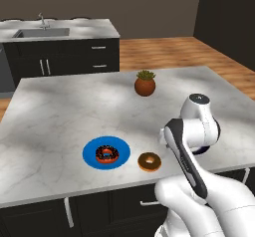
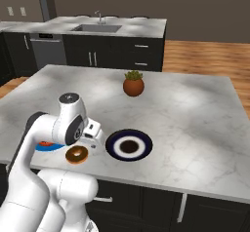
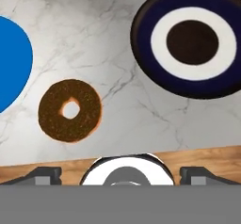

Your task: Place the pastries on the plates.

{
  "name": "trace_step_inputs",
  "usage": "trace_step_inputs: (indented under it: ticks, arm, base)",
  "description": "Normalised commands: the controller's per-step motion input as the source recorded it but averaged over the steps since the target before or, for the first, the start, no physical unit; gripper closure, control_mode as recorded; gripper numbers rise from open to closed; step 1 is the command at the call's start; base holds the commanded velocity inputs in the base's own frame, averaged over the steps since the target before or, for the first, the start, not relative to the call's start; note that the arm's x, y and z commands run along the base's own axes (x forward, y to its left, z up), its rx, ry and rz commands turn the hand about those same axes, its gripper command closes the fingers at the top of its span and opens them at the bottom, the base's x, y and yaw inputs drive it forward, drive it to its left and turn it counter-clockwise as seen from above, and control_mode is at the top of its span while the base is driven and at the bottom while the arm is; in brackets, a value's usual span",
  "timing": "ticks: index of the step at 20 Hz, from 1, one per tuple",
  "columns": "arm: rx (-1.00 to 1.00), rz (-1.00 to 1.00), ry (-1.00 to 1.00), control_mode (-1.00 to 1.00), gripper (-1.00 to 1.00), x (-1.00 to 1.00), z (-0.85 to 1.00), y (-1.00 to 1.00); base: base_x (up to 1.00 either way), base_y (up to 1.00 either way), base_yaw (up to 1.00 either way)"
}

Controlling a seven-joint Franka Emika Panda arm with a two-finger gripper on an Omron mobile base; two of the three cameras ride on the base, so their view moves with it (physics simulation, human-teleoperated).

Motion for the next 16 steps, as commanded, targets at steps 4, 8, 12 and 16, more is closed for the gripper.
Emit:
trace_step_inputs:
  ticks: [4, 8, 12, 16]
  arm:
    - [0.00, -0.06, 0.11, -1.00, -1.00, 0.16, -0.12, 0.01]
    - [0.02, 0.00, 0.13, -1.00, -1.00, 0.00, -0.23, 0.16]
    - [0.00, 0.00, 0.06, -1.00, -1.00, 0.00, -0.18, 0.29]
    - [0.00, 0.03, -0.03, -1.00, -1.00, 0.00, -0.18, 0.06]
  base:
    - [0.00, 0.00, 0.00]
    - [0.00, 0.00, 0.00]
    - [0.00, 0.00, 0.00]
    - [0.00, 0.00, 0.00]
